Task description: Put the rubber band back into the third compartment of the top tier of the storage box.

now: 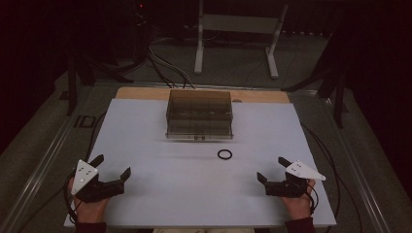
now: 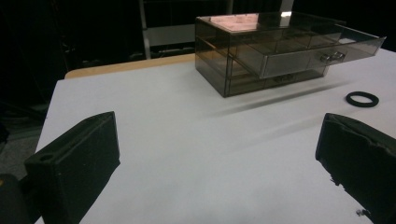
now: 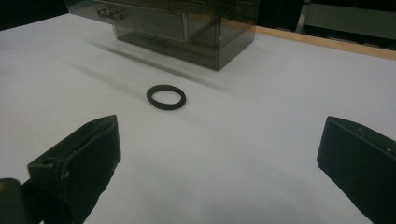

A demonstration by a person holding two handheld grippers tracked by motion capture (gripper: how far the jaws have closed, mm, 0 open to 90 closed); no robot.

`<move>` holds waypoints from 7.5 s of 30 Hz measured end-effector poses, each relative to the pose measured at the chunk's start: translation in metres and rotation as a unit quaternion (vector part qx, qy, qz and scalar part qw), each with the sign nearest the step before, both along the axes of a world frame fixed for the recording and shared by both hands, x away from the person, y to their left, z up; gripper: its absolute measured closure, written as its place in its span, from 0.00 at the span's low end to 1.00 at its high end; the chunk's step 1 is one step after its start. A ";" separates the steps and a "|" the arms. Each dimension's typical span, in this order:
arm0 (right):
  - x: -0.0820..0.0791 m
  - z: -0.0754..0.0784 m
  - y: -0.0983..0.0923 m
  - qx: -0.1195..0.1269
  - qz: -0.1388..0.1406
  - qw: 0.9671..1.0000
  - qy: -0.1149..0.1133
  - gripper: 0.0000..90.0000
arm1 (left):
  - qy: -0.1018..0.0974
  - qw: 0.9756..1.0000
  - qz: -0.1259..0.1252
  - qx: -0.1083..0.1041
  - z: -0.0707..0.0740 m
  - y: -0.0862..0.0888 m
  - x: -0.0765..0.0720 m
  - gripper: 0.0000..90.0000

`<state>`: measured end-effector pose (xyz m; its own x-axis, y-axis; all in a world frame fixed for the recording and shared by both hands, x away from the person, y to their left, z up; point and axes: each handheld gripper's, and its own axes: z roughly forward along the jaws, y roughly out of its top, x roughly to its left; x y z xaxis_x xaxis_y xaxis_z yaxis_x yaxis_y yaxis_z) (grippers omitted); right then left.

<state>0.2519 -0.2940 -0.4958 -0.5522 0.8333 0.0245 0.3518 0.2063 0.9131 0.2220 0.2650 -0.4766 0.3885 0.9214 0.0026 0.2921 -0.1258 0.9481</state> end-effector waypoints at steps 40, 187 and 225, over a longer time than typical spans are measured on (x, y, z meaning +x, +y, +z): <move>0.014 0.032 0.013 -0.015 -0.012 1.000 0.021 0.00 | 0.003 1.000 0.023 0.017 -0.003 -0.003 0.001 0.01; 0.103 -0.026 0.098 -0.094 0.041 0.980 0.168 0.97 | 0.011 1.000 0.019 0.019 -0.012 -0.005 0.002 0.01; 0.084 0.014 0.087 -0.049 0.025 0.990 0.128 0.98 | 0.014 1.000 0.018 0.020 -0.013 -0.007 0.003 0.01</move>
